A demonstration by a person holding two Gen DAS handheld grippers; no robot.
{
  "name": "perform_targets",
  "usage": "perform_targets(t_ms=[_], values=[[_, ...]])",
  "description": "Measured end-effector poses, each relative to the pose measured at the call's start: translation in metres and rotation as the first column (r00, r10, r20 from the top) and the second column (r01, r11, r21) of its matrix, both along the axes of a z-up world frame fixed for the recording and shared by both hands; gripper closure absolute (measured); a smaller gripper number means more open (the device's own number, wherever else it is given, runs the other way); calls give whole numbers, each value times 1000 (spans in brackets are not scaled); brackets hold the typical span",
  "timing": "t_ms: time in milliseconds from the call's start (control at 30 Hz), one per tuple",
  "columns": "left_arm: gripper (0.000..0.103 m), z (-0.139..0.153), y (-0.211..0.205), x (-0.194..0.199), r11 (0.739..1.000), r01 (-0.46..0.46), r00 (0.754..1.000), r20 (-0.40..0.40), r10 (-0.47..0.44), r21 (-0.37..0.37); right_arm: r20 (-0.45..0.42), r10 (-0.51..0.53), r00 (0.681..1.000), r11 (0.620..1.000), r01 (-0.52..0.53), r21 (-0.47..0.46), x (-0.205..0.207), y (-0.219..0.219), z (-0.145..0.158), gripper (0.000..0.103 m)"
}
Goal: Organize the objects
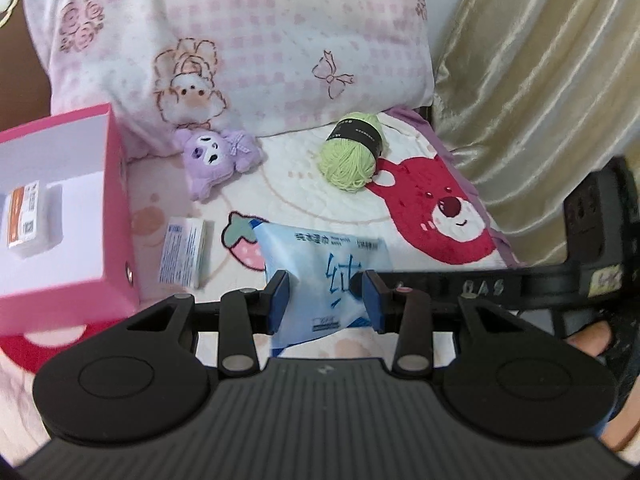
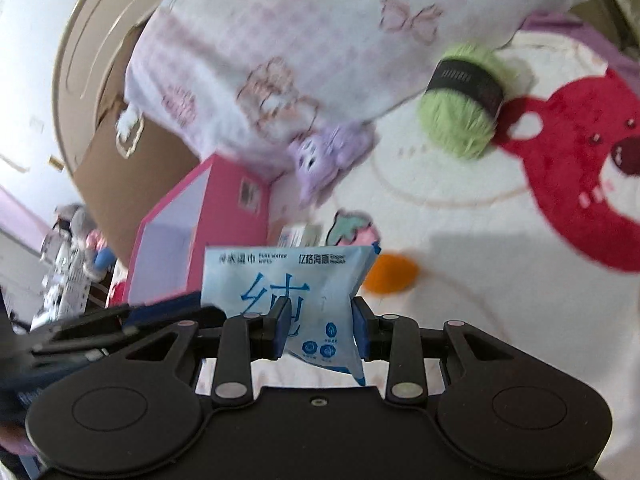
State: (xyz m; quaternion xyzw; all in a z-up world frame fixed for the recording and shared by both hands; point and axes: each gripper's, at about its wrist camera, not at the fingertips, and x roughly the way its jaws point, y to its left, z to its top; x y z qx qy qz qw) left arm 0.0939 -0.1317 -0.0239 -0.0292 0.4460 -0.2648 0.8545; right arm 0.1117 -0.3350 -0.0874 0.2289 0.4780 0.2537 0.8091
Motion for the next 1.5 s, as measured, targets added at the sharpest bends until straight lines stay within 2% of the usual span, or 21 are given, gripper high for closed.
perform_targets(t_ms=[100, 233, 533, 733, 833, 967, 1233, 1333, 1500], values=[[65, 4, 10, -11, 1000, -10, 1000, 0, 10, 23, 37, 28, 999, 999, -27, -32, -14, 13, 9, 66], [65, 10, 26, -25, 1000, -21, 1000, -7, 21, 12, 85, 75, 994, 994, -69, -81, -31, 27, 24, 66], [65, 25, 71, -56, 995, -98, 995, -29, 98, 9, 87, 179, 980, 981, -171, -95, -62, 61, 50, 66], [65, 38, 104, -73, 989, -142, 987, -81, 139, -33, 106, 250, 962, 963, -235, -132, -77, 85, 74, 65], [65, 47, 117, -79, 984, -171, 983, -77, 166, -57, 108, 278, 954, 955, -262, -141, -83, 95, 88, 63], [65, 61, 133, -84, 974, -203, 979, -48, 199, -101, 159, 315, 936, 940, -284, -190, -88, 111, 111, 64], [65, 76, 158, -65, 952, -261, 965, -21, 261, -157, 258, 353, 899, 924, -293, -245, -77, 140, 148, 67], [65, 74, 165, -46, 946, -272, 962, -31, 270, -175, 303, 366, 880, 918, -286, -276, -67, 152, 159, 69], [65, 62, 183, -6, 917, -330, 944, -69, 323, -225, 338, 374, 864, 916, -286, -283, -40, 172, 164, 72]])
